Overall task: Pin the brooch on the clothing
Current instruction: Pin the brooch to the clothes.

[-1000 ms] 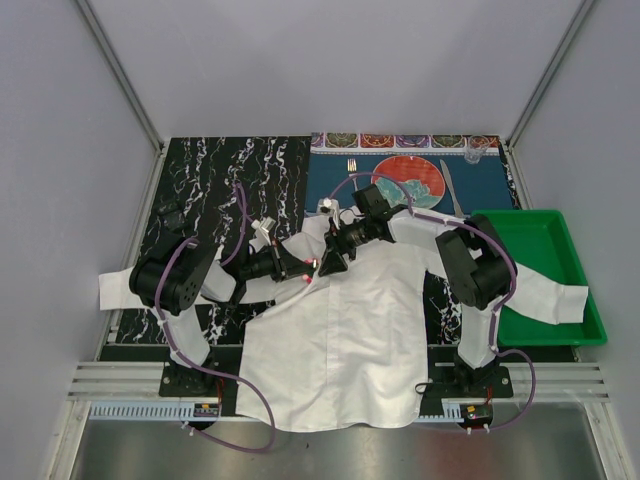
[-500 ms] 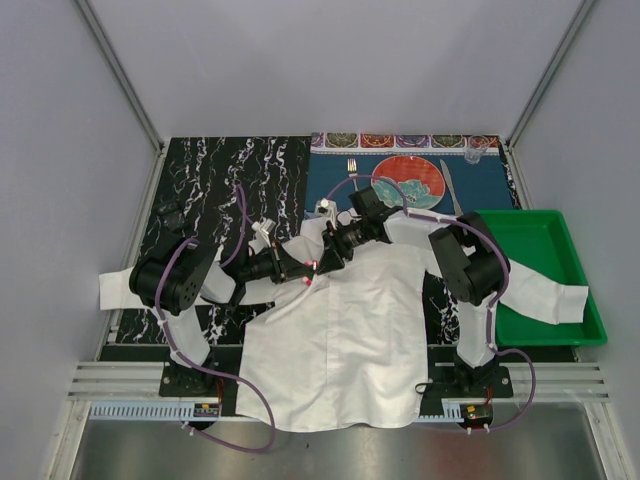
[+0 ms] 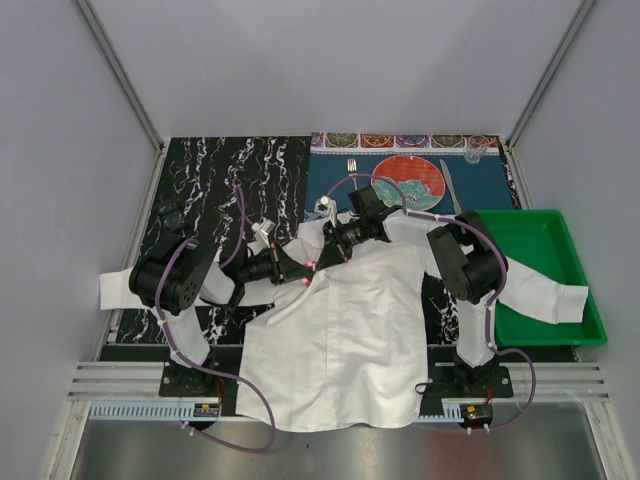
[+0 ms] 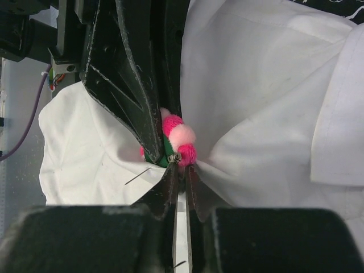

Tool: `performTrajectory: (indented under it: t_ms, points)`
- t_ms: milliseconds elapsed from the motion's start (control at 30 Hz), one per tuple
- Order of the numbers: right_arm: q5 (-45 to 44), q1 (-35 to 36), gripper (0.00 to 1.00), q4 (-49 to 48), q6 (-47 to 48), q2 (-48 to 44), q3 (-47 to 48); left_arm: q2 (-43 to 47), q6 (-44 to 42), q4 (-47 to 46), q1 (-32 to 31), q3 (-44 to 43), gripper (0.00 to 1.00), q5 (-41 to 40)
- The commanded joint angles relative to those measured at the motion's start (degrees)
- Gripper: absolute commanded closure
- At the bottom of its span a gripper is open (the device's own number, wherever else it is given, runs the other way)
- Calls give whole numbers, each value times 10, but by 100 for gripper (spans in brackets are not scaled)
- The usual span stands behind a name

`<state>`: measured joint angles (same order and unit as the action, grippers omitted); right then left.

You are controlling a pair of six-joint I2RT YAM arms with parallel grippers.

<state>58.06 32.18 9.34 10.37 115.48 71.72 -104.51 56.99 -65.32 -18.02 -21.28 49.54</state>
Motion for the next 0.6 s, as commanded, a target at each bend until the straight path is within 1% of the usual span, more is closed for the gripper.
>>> performTrajectory:
  t_ms: [0, 67, 167, 233, 267, 300, 333, 467, 567]
  points:
    - [51, 8, 93, -13, -11, -3, 15, 10, 0, -94, 2, 2, 100, 6]
    - [56, 5, 91, -11, -9, -6, 10, 11, 0, -92, 4, 3, 100, 3]
    - [60, 1, 90, -7, -10, -9, 4, 11, -3, -95, 5, 5, 100, 2]
    - [75, -1, 87, -6, -21, -5, 6, 8, 2, -105, 5, 5, 100, 2]
    - [79, -1, 82, -6, -26, -3, 7, 7, 5, -117, 5, 7, 100, 5]
    - [86, -2, 72, -6, -39, 1, 10, 5, 11, -123, 5, 6, 100, 6]
    - [85, -5, 67, -6, -49, 4, 11, 5, 13, -133, 5, 6, 100, 6]
    - [115, -33, 66, -6, -87, 24, 25, 7, 16, -141, 5, 11, 100, 8]
    - [122, -46, 65, -4, -86, 12, 23, 10, 15, -142, 5, 11, 100, 8]
